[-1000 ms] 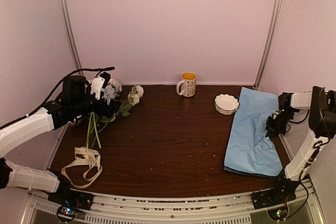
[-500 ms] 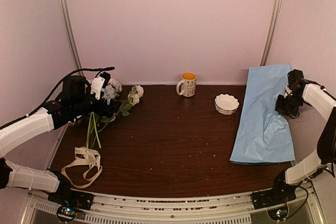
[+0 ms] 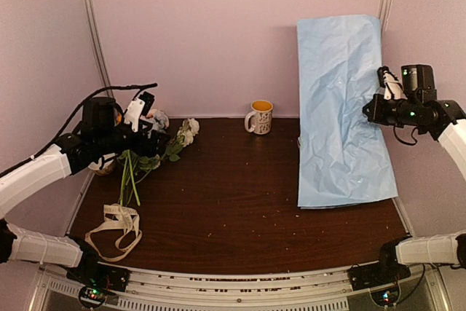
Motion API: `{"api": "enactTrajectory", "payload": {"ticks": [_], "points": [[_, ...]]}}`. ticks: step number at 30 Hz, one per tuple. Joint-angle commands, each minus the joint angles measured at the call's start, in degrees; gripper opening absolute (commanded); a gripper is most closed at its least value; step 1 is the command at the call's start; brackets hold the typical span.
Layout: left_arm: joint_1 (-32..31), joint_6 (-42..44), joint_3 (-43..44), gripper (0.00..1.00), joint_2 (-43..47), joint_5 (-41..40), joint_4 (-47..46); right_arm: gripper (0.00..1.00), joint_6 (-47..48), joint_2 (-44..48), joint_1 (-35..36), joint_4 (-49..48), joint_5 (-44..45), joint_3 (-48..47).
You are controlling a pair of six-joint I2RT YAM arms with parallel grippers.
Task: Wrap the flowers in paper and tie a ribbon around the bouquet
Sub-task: Pass from the right arm to the left
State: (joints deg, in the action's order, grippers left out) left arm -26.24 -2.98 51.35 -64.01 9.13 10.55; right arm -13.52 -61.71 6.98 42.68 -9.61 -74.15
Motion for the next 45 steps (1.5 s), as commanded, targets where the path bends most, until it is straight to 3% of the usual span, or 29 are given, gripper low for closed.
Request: {"api": "enactTrajectory", "payload": {"ticks": [1,4,7,10,14,21,25,28,32,34,38,42,45], "points": [[-1.5,-1.6,3.7,0.78,2.3,10.4,-0.3,0.00,5.4,2.0,11.5,-11.7,-16.1,-1.6],[-3.4,-2.8,4.1,0.77,4.7,15.8,-2.8,0.00,5.4,1.9,18.8,-20.0,-20.1,-0.2],[-4.6,-7.6,1.8,0.75,8.3,20.4,-12.4,0.00,2.7,0.4,25.3,-28.9,-24.1,2.0],[-5.7,-12.6,0.3,0.74,11.2,24.1,-22.5,0.00,-0.7,-2.6,29.4,-38.6,-27.9,3.0],[-6.5,-16.8,1.4,0.74,13.2,25.7,-27.7,0.00,-1.8,-7.5,33.5,-43.3,-30.5,0.8],[-8.0,-15.9,-0.6,0.88,17.4,31.4,-33.6,0.00,-1.5,-12.9,37.0,-43.1,-30.6,-3.1],[-9.4,-10.6,-1.5,0.92,20.1,28.6,-33.5,0.00,-0.8,-13.3,37.6,-42.8,-30.3,-2.9],[-9.4,-10.0,-0.2,0.89,20.7,21.6,-30.5,0.00,-0.4,-13.2,37.6,-42.3,-29.9,-2.8],[-9.4,-10.5,2.1,0.76,18.5,16.1,-27.0,0.00,-0.2,-13.0,37.7,-42.0,-29.9,-2.7],[-9.4,-12.1,2.6,0.76,16.5,20.0,-28.3,0.00,0.1,-12.8,37.7,-41.9,-29.7,-2.5],[-9.4,-18.7,0.7,0.80,14.0,31.9,-39.9,0.00,0.7,-12.7,37.7,-41.3,-29.0,-2.3],[-9.4,-20.5,-4.1,0.83,16.4,33.7,-49.8,0.00,0.7,-12.9,37.7,-41.2,-28.4,-2.1],[-9.5,-21.3,-4.3,0.83,16.1,35.0,-51.3,0.00,0.8,-13.0,37.7,-41.1,-28.4,-2.0]]}}
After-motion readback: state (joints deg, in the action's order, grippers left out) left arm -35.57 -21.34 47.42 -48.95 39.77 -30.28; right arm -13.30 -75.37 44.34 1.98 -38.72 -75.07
